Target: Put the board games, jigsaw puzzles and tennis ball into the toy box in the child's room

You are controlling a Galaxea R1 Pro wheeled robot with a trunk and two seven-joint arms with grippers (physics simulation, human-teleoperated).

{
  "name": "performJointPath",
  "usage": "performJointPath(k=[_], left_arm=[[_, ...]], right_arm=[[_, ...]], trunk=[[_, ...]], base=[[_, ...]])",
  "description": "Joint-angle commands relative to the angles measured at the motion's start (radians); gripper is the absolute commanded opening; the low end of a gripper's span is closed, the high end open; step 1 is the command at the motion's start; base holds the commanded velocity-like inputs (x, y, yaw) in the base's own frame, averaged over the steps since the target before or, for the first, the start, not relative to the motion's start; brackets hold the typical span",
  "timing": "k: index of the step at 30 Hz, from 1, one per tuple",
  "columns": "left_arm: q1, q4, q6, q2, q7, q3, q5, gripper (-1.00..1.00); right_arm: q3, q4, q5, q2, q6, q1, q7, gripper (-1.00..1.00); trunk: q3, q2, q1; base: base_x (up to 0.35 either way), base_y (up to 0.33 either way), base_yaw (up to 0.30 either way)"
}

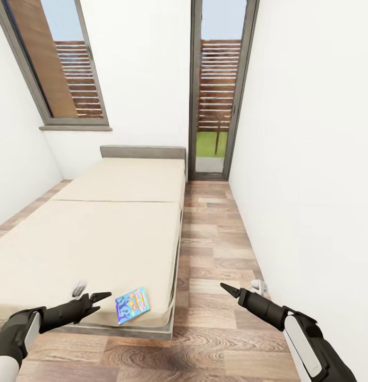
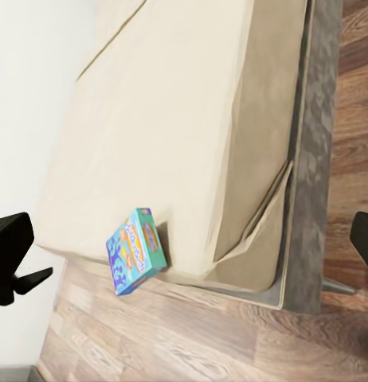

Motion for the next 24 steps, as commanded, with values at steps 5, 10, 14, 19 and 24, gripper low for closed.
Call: performJointPath(k=[5,10,14,19,24], left_arm=[[-0.001,0.022,0.008,0.000,-0.006,0.011,-0.004,1.00],[-0.001,0.029,0.008,-0.001,-0.006,0.022,-0.003,1.00],[-0.001,0.031,0.009,-0.001,-0.006,0.037,-0.004,1.00],[-0.001,0.032,0.009,0.000,-0.005,0.051,-0.004,1.00],[-0.001,0.032,0.009,0.001,-0.005,0.068,-0.004,1.00]], right_arm=[[-0.002,0.000,-0.007,0.000,0.008,-0.001,0.001,1.00],[-0.002,0.000,-0.006,0.000,0.008,-0.001,0.001,1.00],[-0.002,0.000,-0.006,0.000,0.009,-0.001,0.001,1.00],[-0.004,0.000,-0.006,0.000,0.020,-0.001,0.001,1.00],[-0.004,0.000,-0.005,0.000,0.026,-0.001,0.001,1.00]], trunk=[[-0.017,-0.036,0.019],[-0.032,-0.071,0.038],[-0.045,-0.099,0.054],[-0.060,-0.134,0.073],[-0.076,-0.169,0.092]], base=[[0.000,0.000,0.000],[0.000,0.000,0.000],[0.000,0.000,0.000],[0.000,0.000,0.000],[0.000,0.000,0.000]])
